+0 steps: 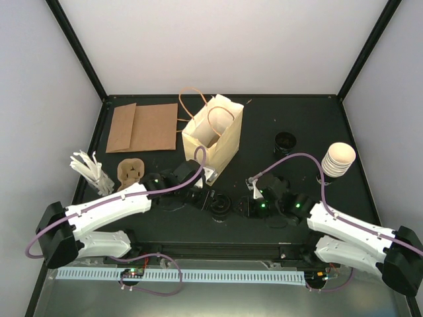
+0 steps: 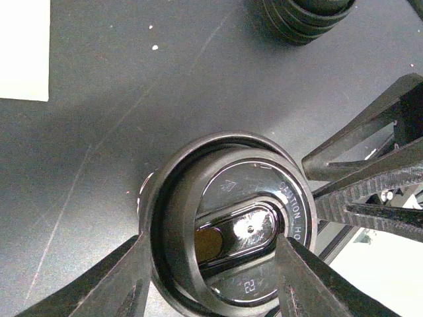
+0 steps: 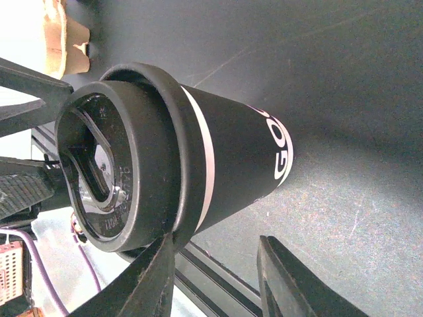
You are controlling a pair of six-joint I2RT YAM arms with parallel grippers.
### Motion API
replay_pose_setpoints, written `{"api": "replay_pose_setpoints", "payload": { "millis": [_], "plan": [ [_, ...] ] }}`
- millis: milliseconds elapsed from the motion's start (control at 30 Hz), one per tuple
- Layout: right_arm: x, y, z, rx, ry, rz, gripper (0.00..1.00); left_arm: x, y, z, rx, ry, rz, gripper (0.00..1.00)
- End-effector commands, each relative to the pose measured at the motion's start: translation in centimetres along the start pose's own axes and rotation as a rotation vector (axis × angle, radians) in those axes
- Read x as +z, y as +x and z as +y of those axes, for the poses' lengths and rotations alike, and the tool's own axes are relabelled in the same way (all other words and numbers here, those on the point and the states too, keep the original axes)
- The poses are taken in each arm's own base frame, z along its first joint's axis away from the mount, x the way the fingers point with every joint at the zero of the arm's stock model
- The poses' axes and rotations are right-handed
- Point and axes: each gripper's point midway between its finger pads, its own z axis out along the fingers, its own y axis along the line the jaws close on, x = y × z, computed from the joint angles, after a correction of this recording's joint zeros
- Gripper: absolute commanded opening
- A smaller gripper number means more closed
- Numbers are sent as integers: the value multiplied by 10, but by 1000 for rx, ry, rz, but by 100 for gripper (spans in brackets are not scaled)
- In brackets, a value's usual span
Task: Pack the takeout coffee
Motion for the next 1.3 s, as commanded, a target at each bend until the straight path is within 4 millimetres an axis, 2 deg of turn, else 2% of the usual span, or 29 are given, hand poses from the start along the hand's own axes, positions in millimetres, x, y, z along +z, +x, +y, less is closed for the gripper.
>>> {"api": "replay_pose_setpoints", "payload": {
  "millis": [0,200,800,933,1267],
  "plan": [
    [-2,-4,13,-13,-36,-8,36,5,-2,-4,-9,31,1,53],
    [-7,-7,17,-22,-46,-26,36,6,-1,-3,-10,31,2,53],
    [-1,-8,15,-27,-39,-18,39,8,1,-5,-10,43,13,52],
    [3,-7,9,-20,-17,-12,39,9,2,-5,-10,47,18,52],
    [13,6,-19,6,66,22,38,12,6,-3,-14,48,27,52]
  ]
}}
